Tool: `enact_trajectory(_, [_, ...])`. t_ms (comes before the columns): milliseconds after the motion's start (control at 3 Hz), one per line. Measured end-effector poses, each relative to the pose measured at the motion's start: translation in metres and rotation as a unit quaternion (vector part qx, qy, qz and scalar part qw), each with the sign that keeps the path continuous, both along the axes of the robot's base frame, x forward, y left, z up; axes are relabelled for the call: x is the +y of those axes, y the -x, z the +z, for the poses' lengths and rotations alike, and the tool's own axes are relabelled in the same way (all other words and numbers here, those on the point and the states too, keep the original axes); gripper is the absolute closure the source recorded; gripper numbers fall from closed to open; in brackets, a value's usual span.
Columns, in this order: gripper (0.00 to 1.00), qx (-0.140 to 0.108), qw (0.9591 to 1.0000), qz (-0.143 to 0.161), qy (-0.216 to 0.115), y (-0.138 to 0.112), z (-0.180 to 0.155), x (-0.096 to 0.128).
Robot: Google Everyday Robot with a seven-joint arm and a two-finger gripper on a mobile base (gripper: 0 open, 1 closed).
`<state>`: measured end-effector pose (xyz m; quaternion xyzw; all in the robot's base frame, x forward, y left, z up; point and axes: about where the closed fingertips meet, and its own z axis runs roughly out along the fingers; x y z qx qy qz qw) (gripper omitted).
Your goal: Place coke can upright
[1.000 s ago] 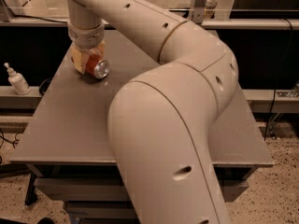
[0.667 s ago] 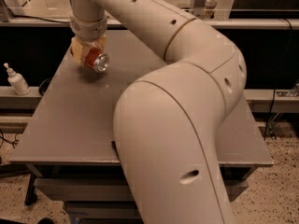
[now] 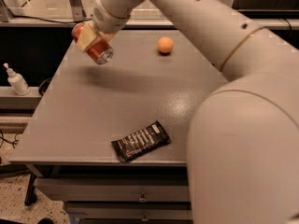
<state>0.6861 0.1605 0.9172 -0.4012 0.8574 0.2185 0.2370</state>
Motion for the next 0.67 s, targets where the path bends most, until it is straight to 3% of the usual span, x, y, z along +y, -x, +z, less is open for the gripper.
enact_trajectory(333, [1.00,-0.015,0.9941,0.029,-0.104,0.022,0.007,-0.003])
enact_trajectory(667, [1.00,-0.061,0.9782,0.036,-0.195,0.028,0.016,-0.019])
